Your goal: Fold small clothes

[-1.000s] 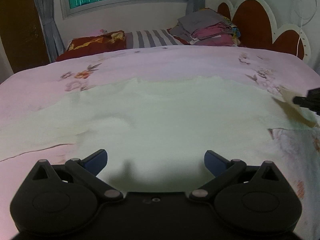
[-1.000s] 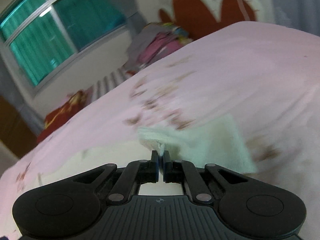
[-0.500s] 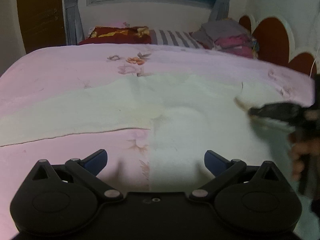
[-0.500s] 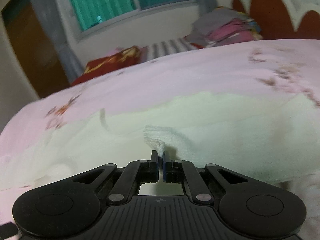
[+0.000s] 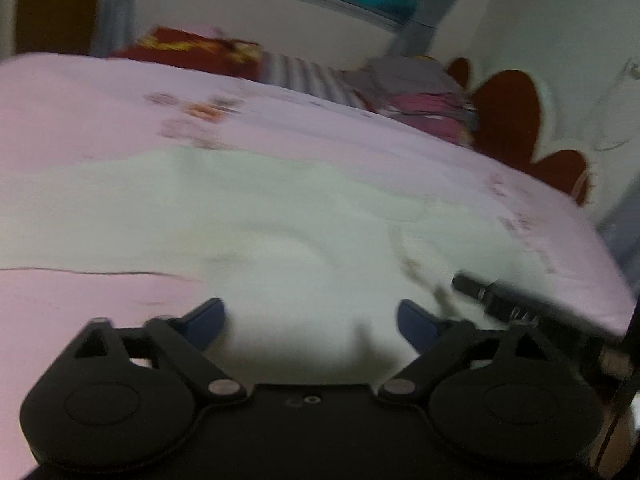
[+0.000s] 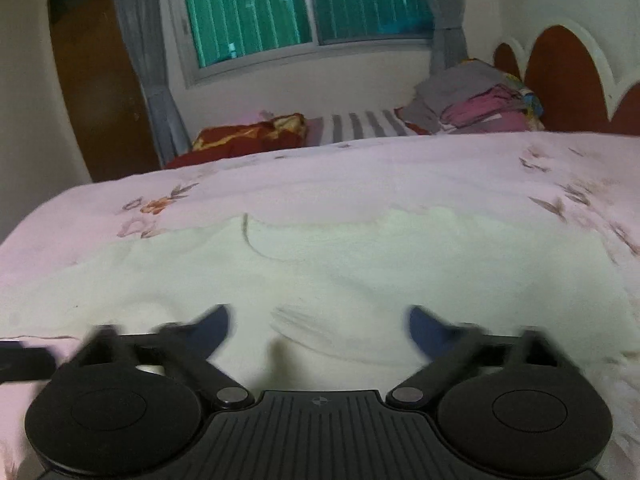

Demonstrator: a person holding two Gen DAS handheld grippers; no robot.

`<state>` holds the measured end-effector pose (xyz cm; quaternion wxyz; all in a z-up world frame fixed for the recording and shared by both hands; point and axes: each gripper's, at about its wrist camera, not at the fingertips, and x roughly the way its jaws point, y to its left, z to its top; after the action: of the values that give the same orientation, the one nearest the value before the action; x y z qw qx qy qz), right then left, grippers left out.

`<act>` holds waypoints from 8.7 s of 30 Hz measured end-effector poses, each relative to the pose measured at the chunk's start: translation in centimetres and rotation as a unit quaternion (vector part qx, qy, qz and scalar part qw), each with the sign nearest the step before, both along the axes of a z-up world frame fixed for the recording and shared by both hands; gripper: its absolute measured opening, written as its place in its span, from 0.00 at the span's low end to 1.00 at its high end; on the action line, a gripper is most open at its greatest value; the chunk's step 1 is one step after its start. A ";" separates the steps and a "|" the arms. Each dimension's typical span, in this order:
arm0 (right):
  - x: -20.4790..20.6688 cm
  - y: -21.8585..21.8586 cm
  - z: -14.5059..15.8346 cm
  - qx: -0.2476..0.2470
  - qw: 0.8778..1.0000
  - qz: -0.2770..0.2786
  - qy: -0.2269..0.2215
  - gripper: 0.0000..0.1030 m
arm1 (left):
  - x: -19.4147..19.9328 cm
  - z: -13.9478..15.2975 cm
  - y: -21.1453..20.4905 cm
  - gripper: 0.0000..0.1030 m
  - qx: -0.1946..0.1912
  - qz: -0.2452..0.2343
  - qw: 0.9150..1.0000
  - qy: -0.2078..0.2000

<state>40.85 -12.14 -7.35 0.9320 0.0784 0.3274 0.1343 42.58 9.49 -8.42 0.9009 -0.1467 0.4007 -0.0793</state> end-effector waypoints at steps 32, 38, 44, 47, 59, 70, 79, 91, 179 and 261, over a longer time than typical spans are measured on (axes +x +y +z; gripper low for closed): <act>0.1 -11.1 -2.4 0.035 0.992 -0.086 0.082 0.24 | 6.4 -0.9 1.6 0.02 -0.051 0.002 0.998 -0.035; 0.1 -10.8 -2.3 0.029 0.992 -0.089 0.082 0.24 | 5.6 -1.2 2.4 0.03 -0.040 0.011 0.998 -0.044; 0.1 -10.8 -2.3 0.026 0.992 -0.091 0.082 0.24 | 5.1 -2.1 3.8 0.03 -0.037 0.031 0.998 -0.046; 0.1 -10.8 -2.3 0.023 0.992 -0.091 0.082 0.24 | 5.1 -2.3 4.2 0.03 -0.037 0.033 0.998 -0.042; -1.1 -11.4 -1.0 0.044 0.993 -0.077 0.075 0.25 | 5.1 -3.7 4.7 0.23 0.004 0.039 0.999 -0.015; 1.3 -6.6 0.1 0.053 0.996 -0.027 0.060 0.24 | 5.3 -1.9 -6.0 0.65 0.085 -0.077 0.990 -0.077; 0.5 -13.6 -1.6 0.019 0.986 -0.139 0.086 0.25 | 5.6 -4.0 -0.4 0.65 0.074 -0.020 0.996 -0.047; 4.7 -4.8 -0.6 0.033 0.997 0.034 0.057 0.25 | 9.0 -3.1 -6.5 0.73 0.071 -0.072 0.993 -0.060; -0.2 -3.6 0.5 -0.030 0.996 -0.072 0.036 0.43 | -10.9 -3.3 31.3 0.47 -0.097 0.422 0.899 -0.072; 5.8 -3.7 0.1 0.112 0.989 -0.020 0.094 0.04 | 1.7 -4.6 5.5 0.62 0.125 0.055 0.990 -0.029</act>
<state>46.64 -15.81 -7.23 0.8847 0.2014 0.3951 0.1434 44.24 14.99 -13.01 0.9263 -0.0520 0.3728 0.0168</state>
